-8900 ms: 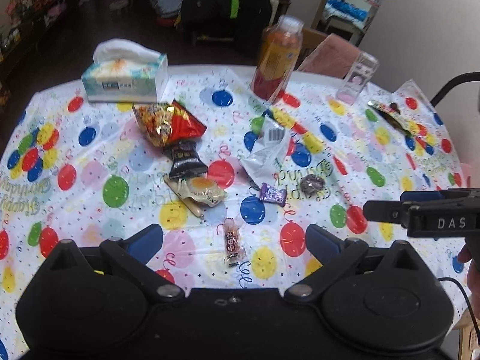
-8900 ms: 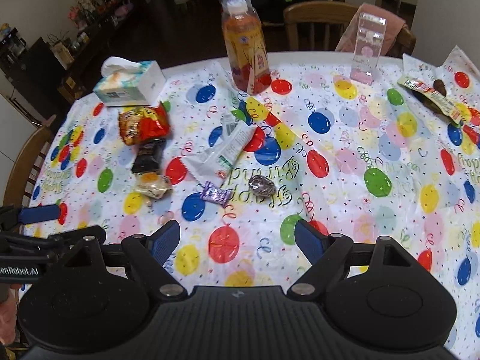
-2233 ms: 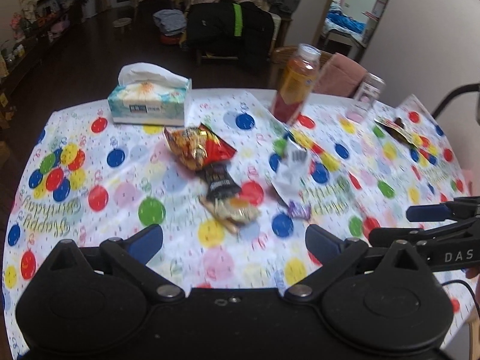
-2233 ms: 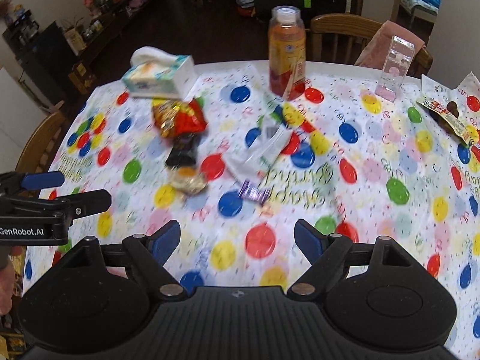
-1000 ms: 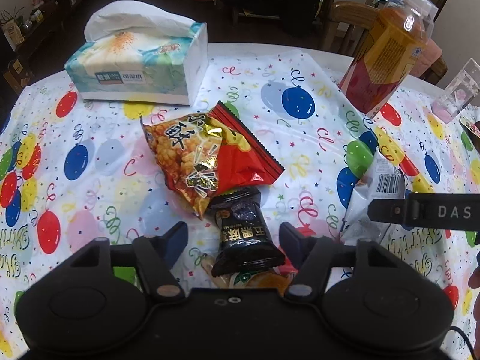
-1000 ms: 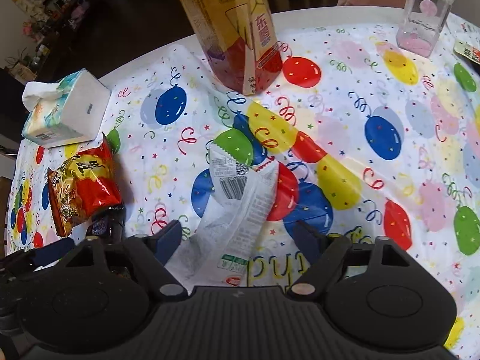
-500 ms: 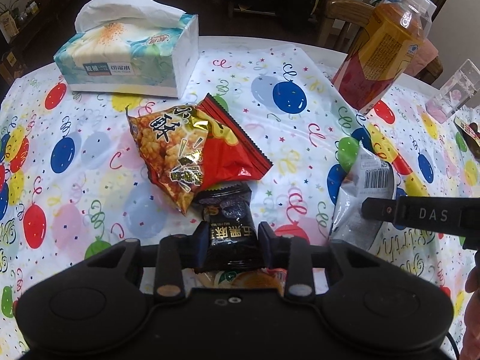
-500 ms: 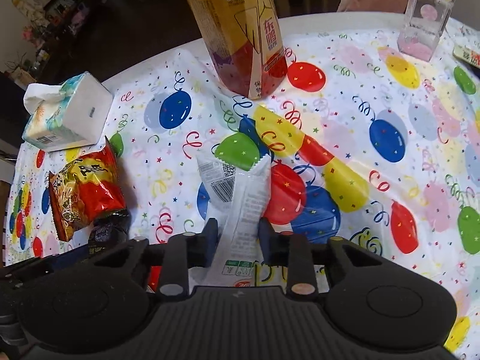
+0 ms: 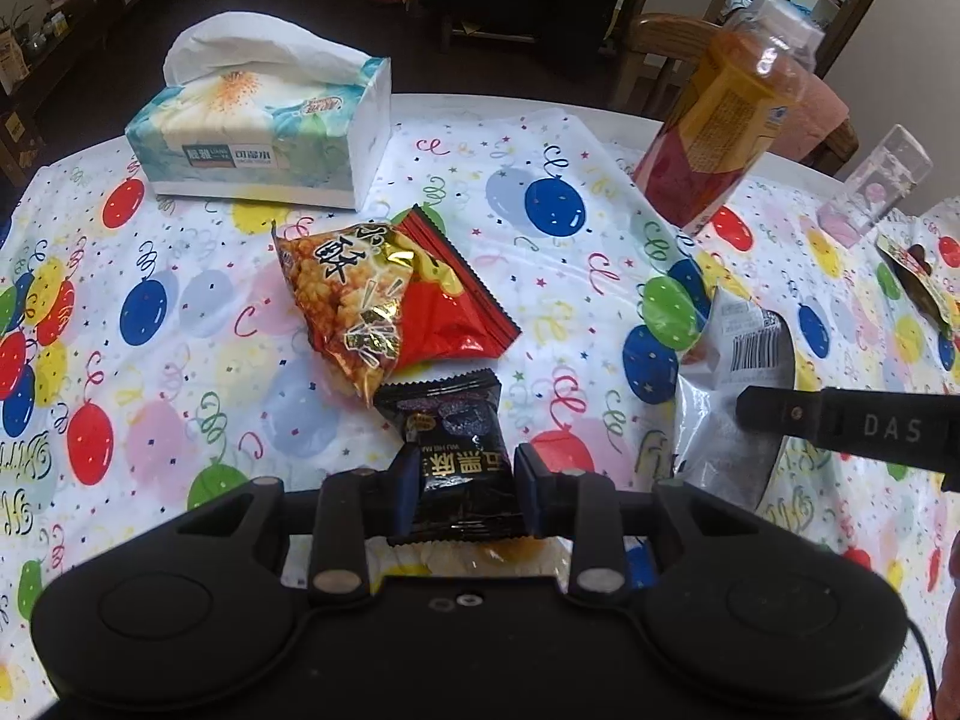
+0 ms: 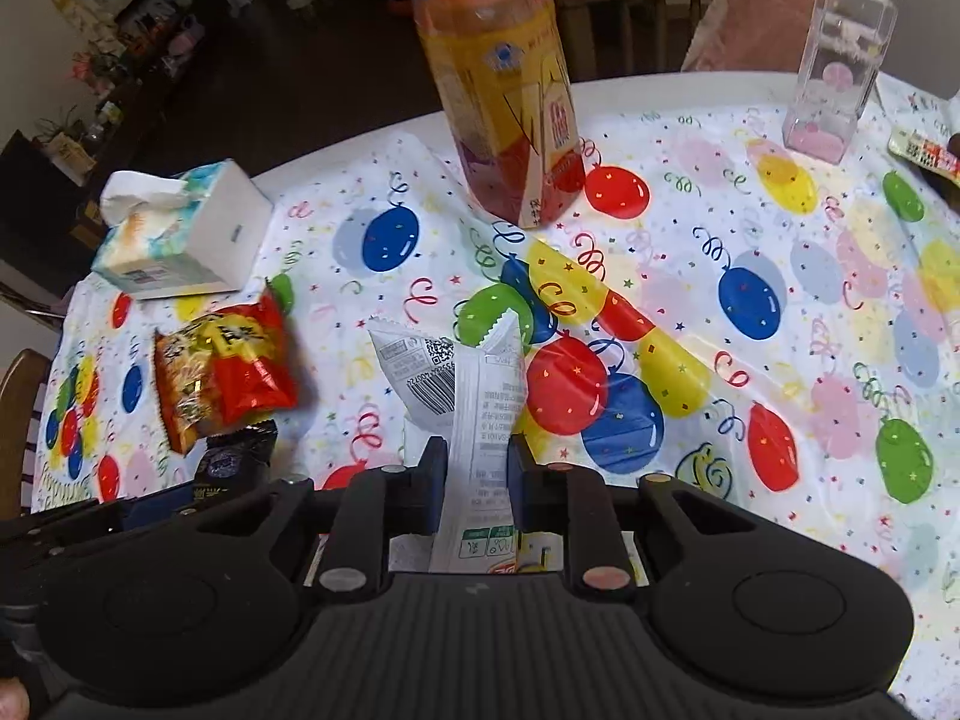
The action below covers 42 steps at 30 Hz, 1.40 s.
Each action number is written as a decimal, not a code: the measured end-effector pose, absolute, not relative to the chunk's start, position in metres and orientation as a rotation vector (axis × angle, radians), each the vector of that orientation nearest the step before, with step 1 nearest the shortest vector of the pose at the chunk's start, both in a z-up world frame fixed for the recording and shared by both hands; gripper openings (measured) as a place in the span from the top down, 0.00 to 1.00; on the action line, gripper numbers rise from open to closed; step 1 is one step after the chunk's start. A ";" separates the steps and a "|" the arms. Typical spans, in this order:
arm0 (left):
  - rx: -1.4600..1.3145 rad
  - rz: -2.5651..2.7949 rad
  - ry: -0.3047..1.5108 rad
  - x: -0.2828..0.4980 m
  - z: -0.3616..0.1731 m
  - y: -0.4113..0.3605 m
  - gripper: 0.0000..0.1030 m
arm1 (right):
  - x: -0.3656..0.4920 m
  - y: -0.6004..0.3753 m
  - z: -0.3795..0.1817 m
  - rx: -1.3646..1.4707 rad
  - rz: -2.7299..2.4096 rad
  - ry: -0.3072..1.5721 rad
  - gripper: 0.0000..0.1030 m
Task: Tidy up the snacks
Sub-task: 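Carry the black packet and white wrapper into the box and open both tools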
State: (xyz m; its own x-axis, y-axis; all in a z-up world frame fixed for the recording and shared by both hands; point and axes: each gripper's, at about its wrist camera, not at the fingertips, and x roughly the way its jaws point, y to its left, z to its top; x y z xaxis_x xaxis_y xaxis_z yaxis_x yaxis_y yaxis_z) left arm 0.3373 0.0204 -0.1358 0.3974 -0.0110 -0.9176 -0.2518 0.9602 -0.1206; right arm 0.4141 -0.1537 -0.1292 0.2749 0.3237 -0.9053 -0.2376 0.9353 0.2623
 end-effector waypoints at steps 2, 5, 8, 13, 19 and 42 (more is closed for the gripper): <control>-0.252 0.143 1.151 0.333 -0.130 0.020 0.71 | 0.408 -0.155 -0.121 0.073 0.386 1.229 0.80; -0.249 0.126 1.143 0.324 -0.119 0.019 0.71 | 0.398 -0.159 -0.111 0.070 0.396 1.229 0.80; -0.252 0.111 1.139 0.314 -0.109 0.018 0.71 | 0.386 -0.162 -0.100 0.054 0.407 1.225 0.80; -0.254 0.072 1.127 0.293 -0.092 0.016 0.71 | 0.364 -0.167 -0.081 0.050 0.435 1.218 0.80; -0.257 0.036 1.111 0.262 -0.074 0.016 0.71 | 0.330 -0.168 -0.057 0.043 0.478 1.204 0.80; -0.225 -0.052 1.082 0.138 -0.033 0.026 0.71 | 0.204 -0.181 -0.012 0.037 0.544 1.199 0.80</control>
State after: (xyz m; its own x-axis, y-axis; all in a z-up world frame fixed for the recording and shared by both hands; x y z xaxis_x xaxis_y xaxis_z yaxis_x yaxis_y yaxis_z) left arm 0.1376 0.0256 -0.0335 0.4708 -0.1524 -0.8690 -0.0676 0.9758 -0.2078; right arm 0.2035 -0.1814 -0.0122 0.2517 0.4188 -0.8725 -0.3805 0.8717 0.3087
